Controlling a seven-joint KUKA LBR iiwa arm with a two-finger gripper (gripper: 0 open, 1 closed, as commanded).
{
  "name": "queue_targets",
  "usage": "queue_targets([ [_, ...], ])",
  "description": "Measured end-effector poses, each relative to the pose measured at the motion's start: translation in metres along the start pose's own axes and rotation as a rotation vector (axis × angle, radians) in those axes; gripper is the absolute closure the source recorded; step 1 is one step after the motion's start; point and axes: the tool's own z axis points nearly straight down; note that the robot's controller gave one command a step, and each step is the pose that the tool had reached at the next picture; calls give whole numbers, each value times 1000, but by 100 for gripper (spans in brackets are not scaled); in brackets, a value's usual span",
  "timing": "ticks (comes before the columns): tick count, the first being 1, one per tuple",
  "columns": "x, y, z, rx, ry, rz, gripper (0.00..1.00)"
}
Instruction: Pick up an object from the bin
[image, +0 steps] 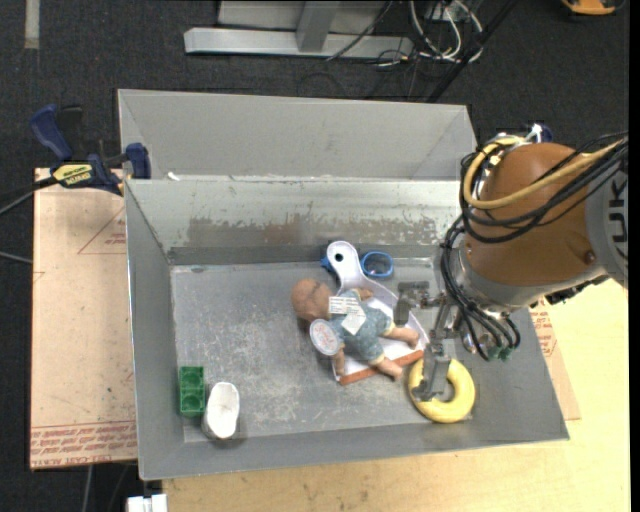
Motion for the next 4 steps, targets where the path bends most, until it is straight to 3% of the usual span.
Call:
queue_targets([
  [1, -2, 0, -4, 0, -8, 0, 0],
  [2, -41, -17, 52, -1, -14, 59, 0],
  [3, -85, -42, 134, -2, -15, 131, 0],
  [4, -83, -42, 133, -2, -12, 161, 0],
])
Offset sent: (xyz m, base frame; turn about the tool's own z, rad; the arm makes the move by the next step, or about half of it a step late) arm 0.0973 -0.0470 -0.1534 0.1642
